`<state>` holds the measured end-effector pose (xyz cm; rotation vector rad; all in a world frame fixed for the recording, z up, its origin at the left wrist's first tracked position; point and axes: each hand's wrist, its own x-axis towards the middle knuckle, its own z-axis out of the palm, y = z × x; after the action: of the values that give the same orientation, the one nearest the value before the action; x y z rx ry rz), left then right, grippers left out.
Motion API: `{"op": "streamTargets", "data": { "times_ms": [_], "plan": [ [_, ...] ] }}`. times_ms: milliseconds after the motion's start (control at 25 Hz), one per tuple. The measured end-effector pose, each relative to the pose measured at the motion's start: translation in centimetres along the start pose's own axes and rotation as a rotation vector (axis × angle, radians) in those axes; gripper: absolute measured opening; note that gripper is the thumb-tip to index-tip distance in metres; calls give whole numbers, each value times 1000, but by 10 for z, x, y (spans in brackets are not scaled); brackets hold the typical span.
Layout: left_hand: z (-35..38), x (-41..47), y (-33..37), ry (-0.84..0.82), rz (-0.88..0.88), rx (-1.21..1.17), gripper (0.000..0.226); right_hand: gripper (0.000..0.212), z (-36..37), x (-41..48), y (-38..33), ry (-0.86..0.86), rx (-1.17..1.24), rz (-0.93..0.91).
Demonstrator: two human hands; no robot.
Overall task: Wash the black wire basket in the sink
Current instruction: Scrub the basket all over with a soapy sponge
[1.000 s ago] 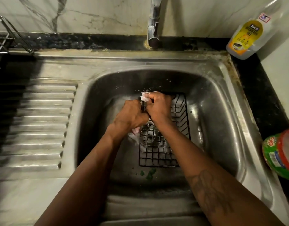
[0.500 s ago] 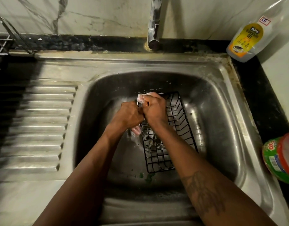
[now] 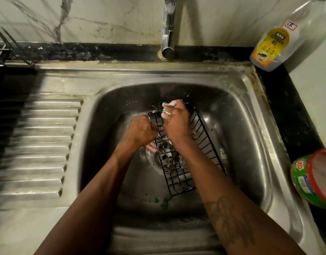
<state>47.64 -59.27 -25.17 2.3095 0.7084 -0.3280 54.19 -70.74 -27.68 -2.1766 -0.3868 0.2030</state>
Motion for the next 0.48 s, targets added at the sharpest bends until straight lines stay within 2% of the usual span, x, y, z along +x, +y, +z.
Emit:
{"op": "streamTargets", "data": {
  "times_ms": [40,120,200,280,320,400,480],
  "plan": [
    [-1,0,-1,8,-18,8,25,12,4,0,-5,-25,60,33],
    [-2,0,-1,10,-35,-13,21,9,-3,6,-5,2,20,93],
    [0,-1,-1,-15,-54,-81,18,14,-23,16,6,163,-78,147],
    [1,-1,0,-30,-35,-62,20,33,-33,20,20,316,-253,67],
    [1,-1,0,-38,-23,-38,20,37,-32,18,24,368,-263,23],
    [1,0,2,-34,-9,-5,22,33,-26,13,21,463,-138,-66],
    [-1,0,3,-18,10,40,28,27,-15,15,14,410,-64,-115]
  ]
}}
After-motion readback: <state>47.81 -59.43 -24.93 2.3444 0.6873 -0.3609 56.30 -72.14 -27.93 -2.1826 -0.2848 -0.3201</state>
